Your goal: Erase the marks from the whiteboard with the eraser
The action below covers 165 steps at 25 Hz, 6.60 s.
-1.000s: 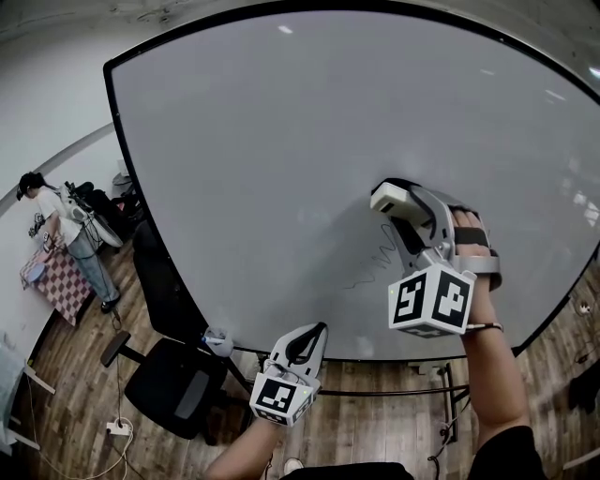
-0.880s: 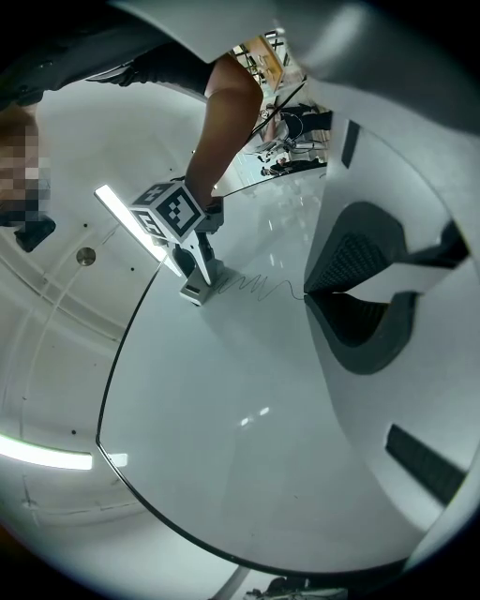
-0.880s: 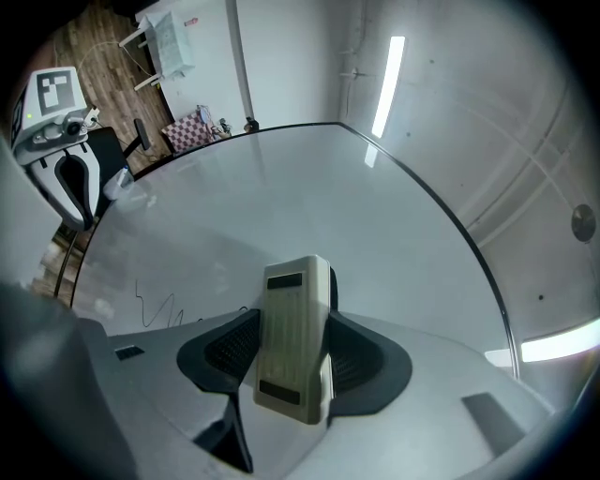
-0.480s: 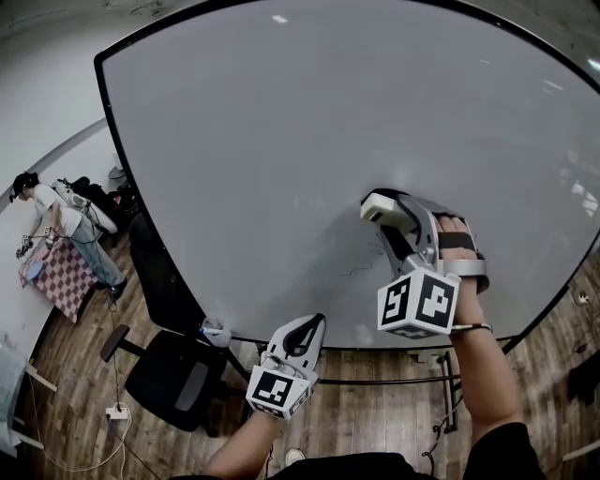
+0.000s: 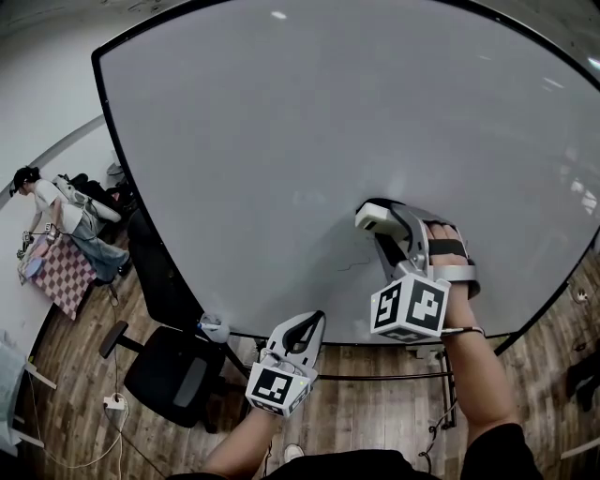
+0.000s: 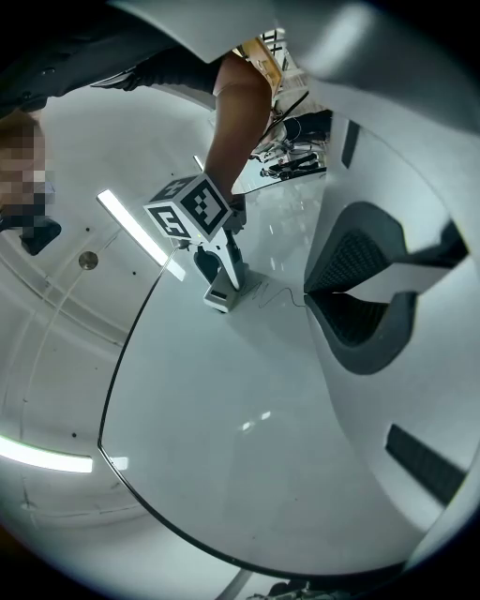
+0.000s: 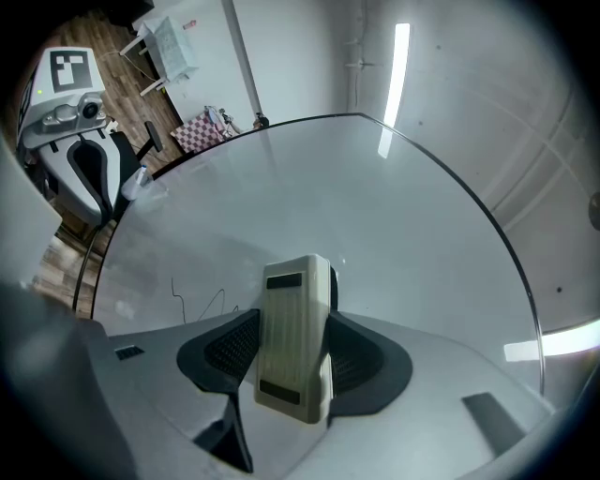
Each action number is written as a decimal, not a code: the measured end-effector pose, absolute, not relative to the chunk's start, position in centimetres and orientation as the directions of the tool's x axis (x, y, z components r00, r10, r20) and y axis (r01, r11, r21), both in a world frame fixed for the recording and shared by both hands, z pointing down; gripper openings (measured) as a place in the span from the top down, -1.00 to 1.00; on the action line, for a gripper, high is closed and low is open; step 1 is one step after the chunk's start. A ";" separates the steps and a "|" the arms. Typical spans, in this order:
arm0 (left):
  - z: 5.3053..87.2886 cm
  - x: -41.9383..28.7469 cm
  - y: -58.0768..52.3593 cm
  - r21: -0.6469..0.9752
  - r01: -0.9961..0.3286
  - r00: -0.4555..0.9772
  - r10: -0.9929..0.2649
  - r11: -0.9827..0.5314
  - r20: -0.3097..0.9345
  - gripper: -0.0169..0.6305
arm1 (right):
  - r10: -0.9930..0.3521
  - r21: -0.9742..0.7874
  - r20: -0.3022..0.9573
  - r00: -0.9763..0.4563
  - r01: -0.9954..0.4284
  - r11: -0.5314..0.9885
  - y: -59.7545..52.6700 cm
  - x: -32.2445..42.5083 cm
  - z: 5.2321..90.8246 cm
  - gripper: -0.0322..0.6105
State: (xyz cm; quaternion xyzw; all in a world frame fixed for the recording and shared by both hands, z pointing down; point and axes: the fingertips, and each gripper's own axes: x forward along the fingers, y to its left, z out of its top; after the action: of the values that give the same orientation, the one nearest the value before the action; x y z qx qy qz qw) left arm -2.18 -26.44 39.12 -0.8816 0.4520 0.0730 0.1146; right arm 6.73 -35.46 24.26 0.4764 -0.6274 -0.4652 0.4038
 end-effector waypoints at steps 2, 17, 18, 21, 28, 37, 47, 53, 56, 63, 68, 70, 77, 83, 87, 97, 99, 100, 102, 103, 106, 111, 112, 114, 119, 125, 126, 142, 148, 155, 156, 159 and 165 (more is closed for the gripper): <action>39.4 -2.3 -26.5 -0.132 -0.814 0.580 -0.781 -0.566 -0.229 0.89 | -0.972 0.968 0.071 -0.225 -0.218 0.121 -35.6 6.6 25.0 0.12; 39.7 -2.4 -26.8 -0.128 -0.818 0.575 -0.789 -0.561 -0.217 0.89 | -0.960 0.961 0.158 -0.230 -0.187 0.203 -35.7 6.3 29.2 0.12; 39.7 -2.3 -26.8 -0.125 -0.818 0.575 -0.789 -0.562 -0.217 0.89 | -0.959 0.961 0.164 -0.229 -0.181 0.208 -35.7 6.3 29.4 0.12; 39.9 -2.2 -26.8 -0.121 -0.817 0.576 -0.789 -0.564 -0.215 0.89 | -0.959 0.960 0.176 -0.222 -0.175 0.217 -35.7 6.3 30.2 0.13; 39.8 -2.2 -26.9 -0.118 -0.819 0.573 -0.791 -0.562 -0.213 0.89 | -0.955 0.959 0.202 -0.218 -0.153 0.238 -35.7 6.3 32.2 0.12; 40.3 -2.5 -26.8 -0.116 -0.821 0.571 -0.794 -0.559 -0.209 0.89 | -0.944 0.952 0.257 -0.207 -0.116 0.284 -35.6 5.9 36.4 0.12; 40.3 -3.0 -26.8 -0.113 -0.831 0.556 -0.803 -0.545 -0.217 0.89 | -0.923 0.934 0.329 -0.201 -0.073 0.349 -35.5 5.5 41.8 0.12; 40.5 -3.5 -26.7 -0.111 -0.837 0.547 -0.809 -0.536 -0.214 0.89 | -0.911 0.924 0.364 -0.196 -0.045 0.379 -35.4 5.2 45.3 0.12; 40.7 -3.6 -26.4 -0.112 -0.837 0.547 -0.810 -0.536 -0.211 0.89 | -0.912 0.926 0.358 -0.199 -0.049 0.374 -35.3 5.2 45.5 0.12; 40.1 -3.5 -26.2 -0.115 -0.840 0.542 -0.811 -0.530 -0.219 0.89 | -0.907 0.922 0.365 -0.209 -0.058 0.384 -35.2 5.3 45.6 0.11; 40.3 -4.0 -26.2 -0.118 -0.844 0.537 -0.814 -0.524 -0.222 0.89 | -0.920 0.927 0.317 -0.232 -0.130 0.352 -34.4 5.4 42.9 0.10; 40.3 -4.1 -26.3 -0.117 -0.843 0.537 -0.815 -0.525 -0.218 0.89 | -0.931 0.937 0.272 -0.245 -0.154 0.315 -33.8 5.5 40.8 0.10; 39.7 -3.5 -26.8 -0.120 -0.834 0.551 -0.802 -0.538 -0.231 0.89 | -0.969 0.979 0.094 -0.230 -0.156 0.132 -33.0 6.7 30.5 0.10; 39.1 -3.4 -27.1 -0.136 -0.830 0.557 -0.796 -0.541 -0.237 0.89 | -0.982 0.988 -0.050 -0.180 -0.155 -0.022 -34.0 8.3 21.1 0.10; 38.2 -3.6 -27.6 -0.139 -0.839 0.544 -0.801 -0.526 -0.249 0.89 | -0.976 0.981 -0.142 -0.163 -0.157 -0.117 -34.2 8.9 15.2 0.10; 38.6 -3.5 -28.0 -0.141 -0.848 0.529 -0.810 -0.511 -0.252 0.89 | -0.985 0.989 -0.100 -0.141 -0.123 -0.083 -35.1 8.8 14.9 0.12; 39.1 -3.4 -28.0 -0.138 -0.846 0.532 -0.809 -0.515 -0.248 0.89 | -0.986 0.991 -0.076 -0.148 -0.122 -0.058 -35.3 8.5 16.4 0.12; 39.4 -3.4 -28.0 -0.137 -0.847 0.531 -0.810 -0.514 -0.248 0.89 | -0.987 0.992 -0.062 -0.151 -0.122 -0.044 -35.3 8.3 17.3 0.12; 39.5 -3.3 -28.0 -0.139 -0.846 0.533 -0.810 -0.515 -0.245 0.89 | -0.987 0.993 -0.036 -0.155 -0.118 -0.018 -35.4 8.0 18.8 0.12; 39.4 -3.3 -28.0 -0.140 -0.845 0.534 -0.810 -0.516 -0.243 0.89 | -0.988 0.993 -0.024 -0.156 -0.116 -0.006 -35.4 8.0 19.4 0.12; 38.7 -3.1 -28.1 -0.144 -0.842 0.540 -0.807 -0.520 -0.239 0.89 | -0.986 0.993 0.003 -0.164 -0.119 0.023 -35.5 7.9 20.9 0.12; 37.6 -3.6 -28.6 -0.164 -0.846 0.533 -0.808 -0.507 -0.252 0.89 | -0.984 0.990 0.036 -0.172 -0.129 0.058 -35.5 7.6 23.5 0.12; 37.2 -3.7 -28.6 -0.168 -0.848 0.530 -0.807 -0.503 -0.259 0.89 | -0.984 0.990 0.044 -0.171 -0.128 0.067 -35.5 7.6 24.0 0.12; 36.1 -3.8 -28.7 -0.178 -0.850 0.527 -0.803 -0.496 -0.277 0.89 | -0.984 0.989 0.058 -0.168 -0.125 0.080 -35.5 7.5 25.0 0.12; 34.0 -4.2 -28.8 -0.202 -0.858 0.513 -0.799 -0.472 -0.315 0.89 | -0.983 0.988 0.097 -0.158 -0.102 0.114 -35.6 7.1 27.9 0.12; 33.1 -5.9 -28.9 -0.187 -0.879 0.477 -0.812 -0.439 -0.337 0.89 | -0.977 0.983 0.150 -0.150 -0.086 0.164 -35.6 6.7 31.7 0.12; 33.2 -6.1 -28.8 -0.184 -0.880 0.474 -0.814 -0.437 -0.335 0.89 | -0.976 0.982 0.159 -0.149 -0.083 0.172 -35.6 6.6 32.3 0.12; 35.1 -6.9 -27.4 -0.147 -0.878 0.479 -0.827 -0.456 -0.294 0.89 | -0.934 0.941 0.326 -0.145 -0.048 0.335 -35.4 5.2 42.6 0.11; 35.9 -7.2 -27.1 -0.143 -0.879 0.476 -0.835 -0.454 -0.276 0.89 | -0.955 0.960 0.218 -0.202 -0.131 0.247 -33.8 4.9 38.1 0.10; 36.4 -7.8 -27.4 -0.136 -0.888 0.461 -0.844 -0.440 -0.275 0.89 | -0.974 0.954 0.016 -0.228 -0.288 0.083 -33.4 4.9 27.9 0.10; 36.3 -8.0 -27.5 -0.136 -0.889 0.457 -0.846 -0.437 -0.275 0.89 | -0.975 0.954 0.009 -0.221 -0.292 0.075 -33.7 4.8 27.5 0.10; 36.2 -8.5 -27.4 -0.133 -0.895 0.445 -0.852 -0.425 -0.277 0.89 | -0.981 0.958 0.021 -0.194 -0.278 0.075 -34.7 4.4 28.1 0.10; 36.9 -9.2 -27.6 -0.122 -0.907 0.421 -0.870 -0.403 -0.257 0.89 | -0.981 0.954 0.044 -0.187 -0.284 0.097 -35.4 3.7 30.1 0.11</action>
State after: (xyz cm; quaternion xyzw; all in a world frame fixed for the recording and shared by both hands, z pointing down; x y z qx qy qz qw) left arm -9.18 -27.56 36.93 -0.8341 0.5325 0.0762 0.1220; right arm 3.69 -35.43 30.12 0.5031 -0.6289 -0.4452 0.3914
